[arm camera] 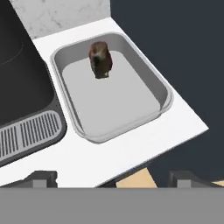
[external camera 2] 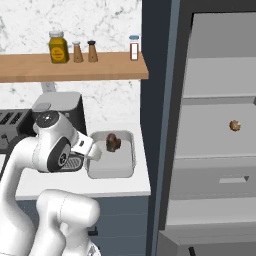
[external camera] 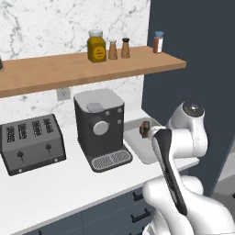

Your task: Place one mushroom and one steak in each tupperware on the nearby counter, to pack two identical lunches.

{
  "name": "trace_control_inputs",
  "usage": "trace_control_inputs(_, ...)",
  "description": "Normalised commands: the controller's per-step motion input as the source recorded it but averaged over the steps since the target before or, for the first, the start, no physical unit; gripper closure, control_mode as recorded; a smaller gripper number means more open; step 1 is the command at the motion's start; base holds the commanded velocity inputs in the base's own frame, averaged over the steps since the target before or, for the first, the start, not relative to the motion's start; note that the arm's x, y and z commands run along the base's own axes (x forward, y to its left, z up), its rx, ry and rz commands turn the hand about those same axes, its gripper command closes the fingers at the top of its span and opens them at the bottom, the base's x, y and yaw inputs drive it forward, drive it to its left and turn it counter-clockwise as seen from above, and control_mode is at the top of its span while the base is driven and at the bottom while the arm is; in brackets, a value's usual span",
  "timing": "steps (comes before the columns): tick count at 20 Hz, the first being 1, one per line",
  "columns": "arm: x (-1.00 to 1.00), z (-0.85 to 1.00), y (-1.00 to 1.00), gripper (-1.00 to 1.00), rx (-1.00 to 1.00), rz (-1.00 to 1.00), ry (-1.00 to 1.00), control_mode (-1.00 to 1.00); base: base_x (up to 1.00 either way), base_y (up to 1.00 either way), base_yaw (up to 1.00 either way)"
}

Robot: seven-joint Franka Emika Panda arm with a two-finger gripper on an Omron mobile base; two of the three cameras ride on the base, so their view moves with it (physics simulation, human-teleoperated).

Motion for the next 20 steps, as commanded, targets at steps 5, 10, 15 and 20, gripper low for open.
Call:
trace_control_inputs(5, -0.17, 0.18, -0.06, -1.00, 0.00, 0.02, 0.00, -1.00, 0.00, 0.00, 0.00)
trace_control_inputs(10, -0.33, 0.00, 0.00, -1.00, 0.00, 0.14, 0.00, -1.00, 0.00, 0.00, 0.00)
trace_control_inputs(15, -0.33, -0.04, 0.04, -1.00, 0.00, 0.06, 0.00, -1.00, 0.00, 0.00, 0.00)
trace_control_inputs(20, 0.00, 0.00, 0.00, -1.00, 0.00, 0.00, 0.00, -1.00, 0.00, 0.00, 0.00)
